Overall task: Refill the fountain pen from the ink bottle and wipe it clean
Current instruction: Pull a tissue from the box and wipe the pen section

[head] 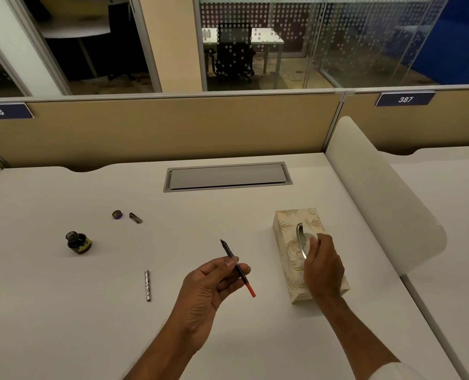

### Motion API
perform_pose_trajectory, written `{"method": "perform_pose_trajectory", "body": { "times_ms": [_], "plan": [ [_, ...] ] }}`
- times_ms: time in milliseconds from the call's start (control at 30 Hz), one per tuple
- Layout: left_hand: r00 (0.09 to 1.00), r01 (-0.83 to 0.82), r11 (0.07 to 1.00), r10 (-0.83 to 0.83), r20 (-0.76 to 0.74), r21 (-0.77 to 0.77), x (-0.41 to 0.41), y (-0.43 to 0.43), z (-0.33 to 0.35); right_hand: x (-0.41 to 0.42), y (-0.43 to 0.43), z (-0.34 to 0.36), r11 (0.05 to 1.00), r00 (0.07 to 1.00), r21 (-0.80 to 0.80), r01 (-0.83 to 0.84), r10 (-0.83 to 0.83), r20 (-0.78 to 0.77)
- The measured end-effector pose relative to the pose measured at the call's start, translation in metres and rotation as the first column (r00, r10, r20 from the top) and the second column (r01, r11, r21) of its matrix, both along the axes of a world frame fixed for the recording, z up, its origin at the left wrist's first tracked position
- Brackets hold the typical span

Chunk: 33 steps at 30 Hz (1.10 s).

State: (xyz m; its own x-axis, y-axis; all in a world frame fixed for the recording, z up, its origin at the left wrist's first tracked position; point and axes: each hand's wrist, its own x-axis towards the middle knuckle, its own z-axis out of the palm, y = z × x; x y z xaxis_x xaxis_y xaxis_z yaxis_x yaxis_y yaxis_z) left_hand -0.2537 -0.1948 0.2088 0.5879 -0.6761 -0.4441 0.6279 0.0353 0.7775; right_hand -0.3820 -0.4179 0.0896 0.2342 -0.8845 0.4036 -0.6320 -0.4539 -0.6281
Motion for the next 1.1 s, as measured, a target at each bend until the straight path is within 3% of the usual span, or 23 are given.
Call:
{"method": "perform_pose_trajectory", "body": {
  "times_ms": [333,600,700,833,1100],
  "plan": [
    [1.0,0.006,1.0,-0.006,0.012,-0.011,-0.002,0.003,0.004,0.011,0.009,0.039,1.0,0.987,-0.006,-0.026,0.027,0.156],
    [0.999,-0.044,0.999,0.044,-0.002,-0.016,0.007,0.012,0.011,0.022,0.052,0.078,0.921,0.897,0.259,-0.29,0.168,0.409],
    [0.998,-0.067,0.998,0.067,0.0,-0.019,0.013,0.018,0.016,0.026,0.074,0.091,0.792,0.819,0.396,-0.464,0.213,0.533],
    [0.996,-0.09,0.996,0.09,-0.004,-0.023,0.022,0.032,0.019,0.032,0.099,0.106,0.539,0.678,0.533,-0.652,0.101,0.728],
    [0.999,-0.022,0.998,0.023,0.029,-0.051,0.026,0.058,0.025,0.051,0.146,0.121,0.188,0.589,0.592,-0.784,-0.077,0.804]
  ]
}}
